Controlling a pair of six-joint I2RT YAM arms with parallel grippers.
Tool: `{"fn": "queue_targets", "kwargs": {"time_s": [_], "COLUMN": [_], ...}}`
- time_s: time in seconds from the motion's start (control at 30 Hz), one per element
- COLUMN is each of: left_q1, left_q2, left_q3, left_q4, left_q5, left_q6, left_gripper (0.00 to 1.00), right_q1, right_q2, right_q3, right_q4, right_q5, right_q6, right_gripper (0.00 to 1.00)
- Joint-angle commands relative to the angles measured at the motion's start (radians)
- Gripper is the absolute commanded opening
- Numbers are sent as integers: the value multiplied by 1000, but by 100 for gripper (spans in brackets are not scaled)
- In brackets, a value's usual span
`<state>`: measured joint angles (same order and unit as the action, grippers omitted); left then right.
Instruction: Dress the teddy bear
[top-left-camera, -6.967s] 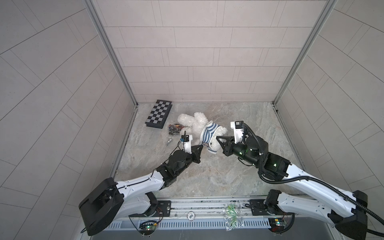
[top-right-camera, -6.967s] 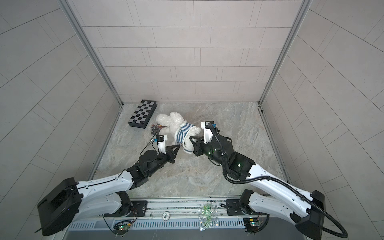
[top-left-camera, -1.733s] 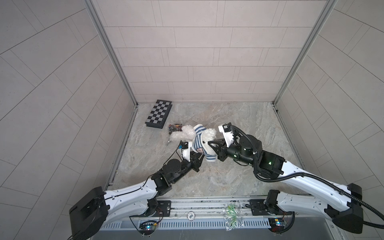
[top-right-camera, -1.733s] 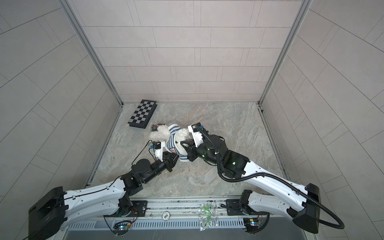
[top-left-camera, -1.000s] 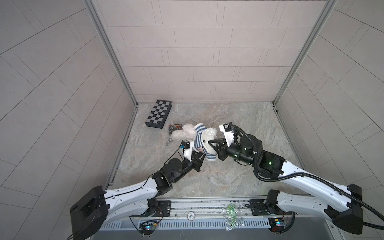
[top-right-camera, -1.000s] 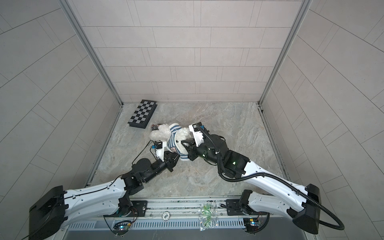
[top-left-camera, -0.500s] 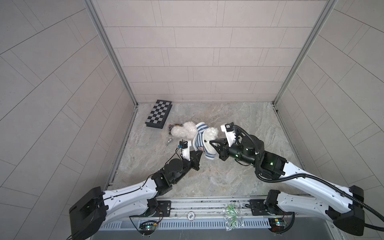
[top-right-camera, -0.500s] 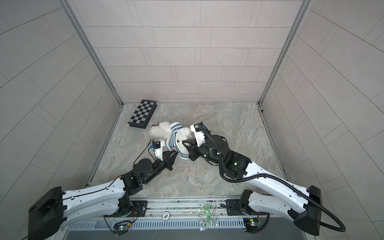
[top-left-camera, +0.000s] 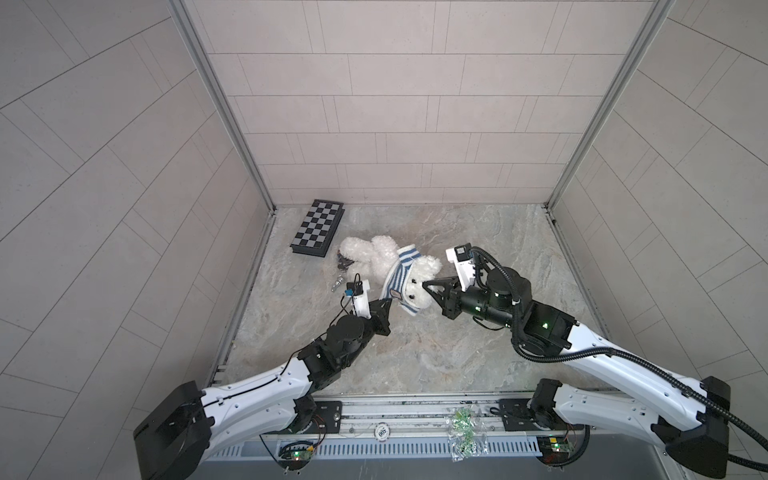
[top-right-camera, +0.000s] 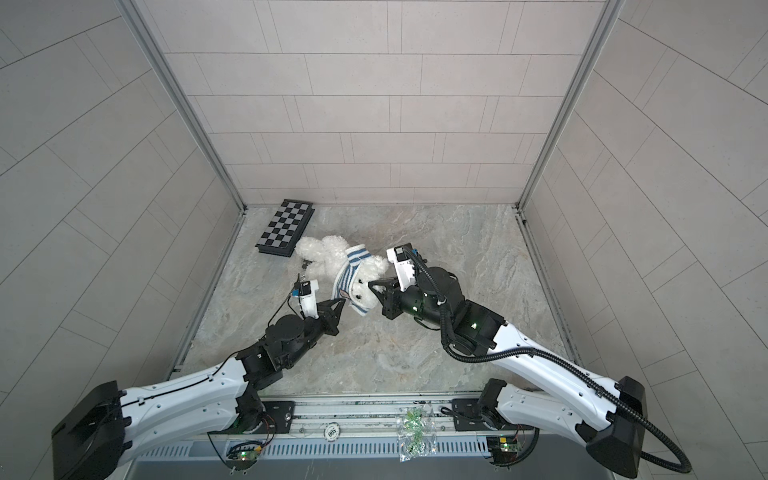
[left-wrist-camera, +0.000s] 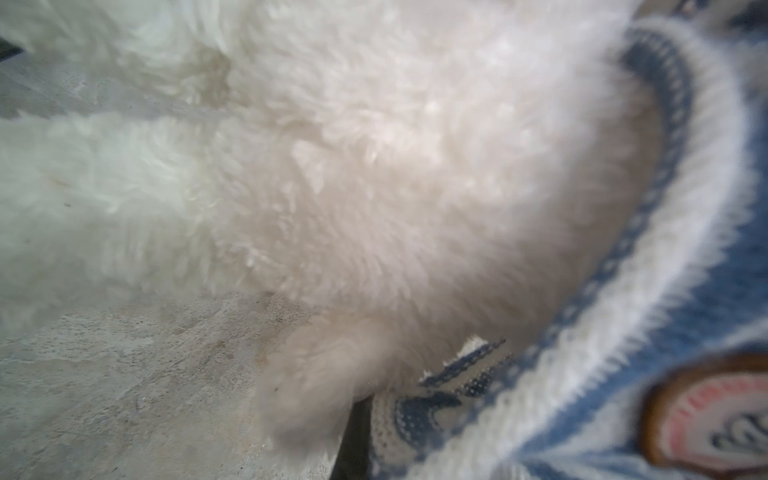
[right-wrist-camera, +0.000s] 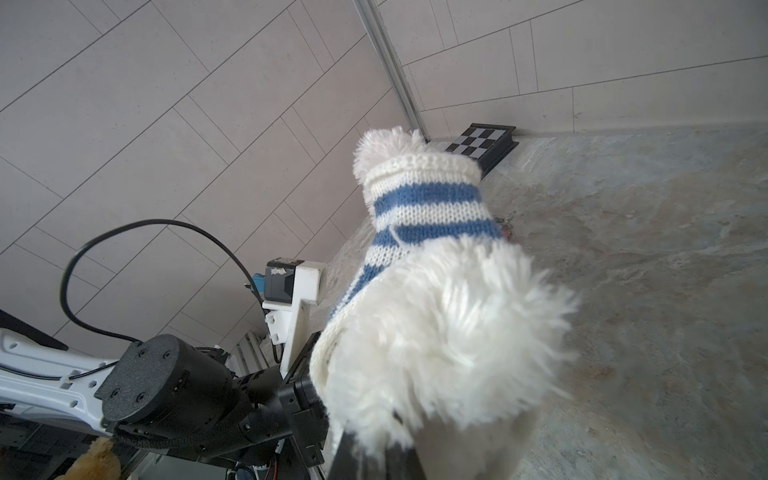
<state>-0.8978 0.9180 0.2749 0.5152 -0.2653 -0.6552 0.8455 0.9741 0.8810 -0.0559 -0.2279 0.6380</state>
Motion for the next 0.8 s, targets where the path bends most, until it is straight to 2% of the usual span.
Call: {"fn": "queue_targets", "kwargs": {"time_s": [0.0,0.27,0.47,0.57,0.63,0.77], "left_q1": [38,42,43,42,42,42], "left_q2": [11,-9,-44,-73,-90,-134], "left_q3": [-36,-29,-32,-49,-70,-88], "left_q4": [-158,-220,-226,-173,-98,-20], "left_q5": [-137,-209,-208,-148,-66,117], "left_q6": [12,68,91,104,116,120], "left_gripper": [0,0,0,0,0,19], "right_q1": [-33,-95,-117,-117,-117,-117], "right_q2": [-75,-98,-102,-92,-76,-50], "right_q3": [17,-8,-29,-36,-42,-37], "right_q4": [172,236,204,161,136,55], "right_q5": [-74,-150,-150,-150,-166,-190], "right_q6": [90,181,165,119,75,-62], "right_gripper": [0,0,0,0,0,0]}}
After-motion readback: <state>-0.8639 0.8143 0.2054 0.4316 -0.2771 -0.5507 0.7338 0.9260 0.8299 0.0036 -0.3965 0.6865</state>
